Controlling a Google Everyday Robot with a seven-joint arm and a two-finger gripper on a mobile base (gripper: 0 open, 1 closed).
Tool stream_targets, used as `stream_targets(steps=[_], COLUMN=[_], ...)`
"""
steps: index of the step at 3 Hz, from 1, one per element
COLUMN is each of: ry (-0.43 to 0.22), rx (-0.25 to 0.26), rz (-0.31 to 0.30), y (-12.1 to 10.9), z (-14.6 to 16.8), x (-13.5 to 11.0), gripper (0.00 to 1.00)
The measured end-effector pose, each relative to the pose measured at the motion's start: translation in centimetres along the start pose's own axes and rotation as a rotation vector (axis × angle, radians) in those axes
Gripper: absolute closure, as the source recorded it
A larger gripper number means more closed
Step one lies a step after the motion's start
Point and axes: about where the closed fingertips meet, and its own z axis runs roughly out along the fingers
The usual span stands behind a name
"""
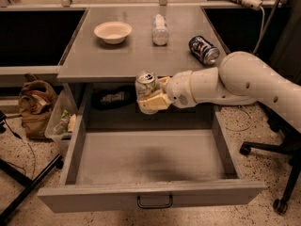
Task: Place 7up can into top drawer
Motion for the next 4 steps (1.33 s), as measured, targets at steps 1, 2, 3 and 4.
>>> stream_targets(steps=[1, 2, 3, 4], ry=[-0.046, -0.103, -0.128, -0.118], rx=[0.036, 0.081, 0.088, 0.105], rz=[0.025, 0.042, 0.037, 0.008], y=[2.3, 5.0, 6.0, 5.2], z=[0.5, 2.6, 5.3, 7.8], x=[2.0, 6.5, 9.5, 10.8], gripper=[1.0, 1.0, 1.0, 1.0])
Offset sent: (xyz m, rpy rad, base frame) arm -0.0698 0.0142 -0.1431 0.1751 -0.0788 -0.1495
